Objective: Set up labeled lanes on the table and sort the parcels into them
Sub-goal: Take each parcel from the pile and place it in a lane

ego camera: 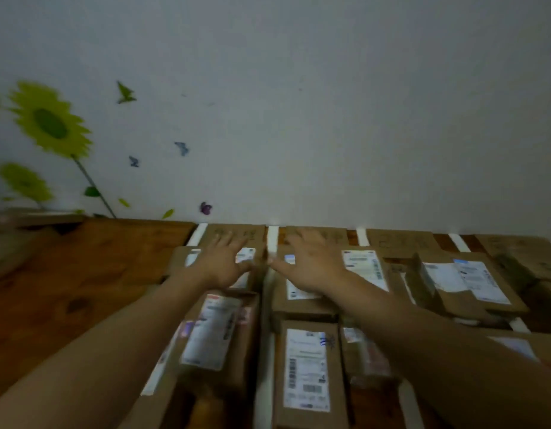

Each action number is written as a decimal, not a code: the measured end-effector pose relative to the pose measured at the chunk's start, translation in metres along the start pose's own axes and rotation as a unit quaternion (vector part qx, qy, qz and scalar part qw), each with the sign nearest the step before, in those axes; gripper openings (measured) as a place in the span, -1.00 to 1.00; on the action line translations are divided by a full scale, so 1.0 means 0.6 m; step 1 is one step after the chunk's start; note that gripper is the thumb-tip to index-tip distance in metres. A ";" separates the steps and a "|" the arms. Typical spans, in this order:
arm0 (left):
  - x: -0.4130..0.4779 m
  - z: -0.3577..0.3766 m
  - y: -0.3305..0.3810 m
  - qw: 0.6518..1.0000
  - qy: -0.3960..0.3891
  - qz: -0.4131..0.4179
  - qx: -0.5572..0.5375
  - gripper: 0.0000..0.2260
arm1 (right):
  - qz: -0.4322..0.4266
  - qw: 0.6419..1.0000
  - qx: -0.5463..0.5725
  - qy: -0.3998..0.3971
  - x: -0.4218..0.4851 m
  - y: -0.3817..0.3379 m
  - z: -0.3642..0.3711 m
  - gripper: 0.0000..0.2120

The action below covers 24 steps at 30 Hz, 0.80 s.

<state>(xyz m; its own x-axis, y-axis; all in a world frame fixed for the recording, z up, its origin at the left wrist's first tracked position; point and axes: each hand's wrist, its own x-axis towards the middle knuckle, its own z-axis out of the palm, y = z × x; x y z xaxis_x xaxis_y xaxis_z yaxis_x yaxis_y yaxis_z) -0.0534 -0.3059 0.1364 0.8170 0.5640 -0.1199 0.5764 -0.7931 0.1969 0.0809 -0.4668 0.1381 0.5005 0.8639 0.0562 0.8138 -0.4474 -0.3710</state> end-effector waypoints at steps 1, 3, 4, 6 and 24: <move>-0.020 -0.019 -0.041 1.000 0.007 -0.015 -0.002 -0.37 | -0.021 1.000 -0.002 0.001 0.010 -0.046 0.004 -0.27; -0.064 -0.050 -0.130 0.999 0.015 -0.038 0.004 -0.36 | -0.058 0.998 0.010 -0.004 0.028 -0.143 0.021 -0.30; -0.088 -0.065 -0.176 0.999 0.019 -0.051 0.006 -0.36 | -0.070 0.997 0.020 -0.010 0.036 -0.192 0.033 -0.31; -0.141 -0.094 -0.269 0.994 0.032 -0.100 -0.021 -0.36 | -0.088 0.995 0.041 -0.025 0.053 -0.292 0.059 -0.33; -0.293 -0.211 -0.891 0.939 0.042 -0.315 -0.131 -0.35 | -0.158 0.973 0.058 -0.160 0.343 -0.799 0.267 -0.29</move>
<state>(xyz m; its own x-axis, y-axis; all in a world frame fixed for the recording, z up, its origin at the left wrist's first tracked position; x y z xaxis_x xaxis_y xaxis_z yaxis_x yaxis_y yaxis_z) -0.5075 0.0480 0.1756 0.3049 0.9271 -0.2182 0.9122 -0.2184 0.3466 -0.2538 -0.0375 0.1788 0.0994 0.9900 -0.1000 0.8642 -0.1357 -0.4845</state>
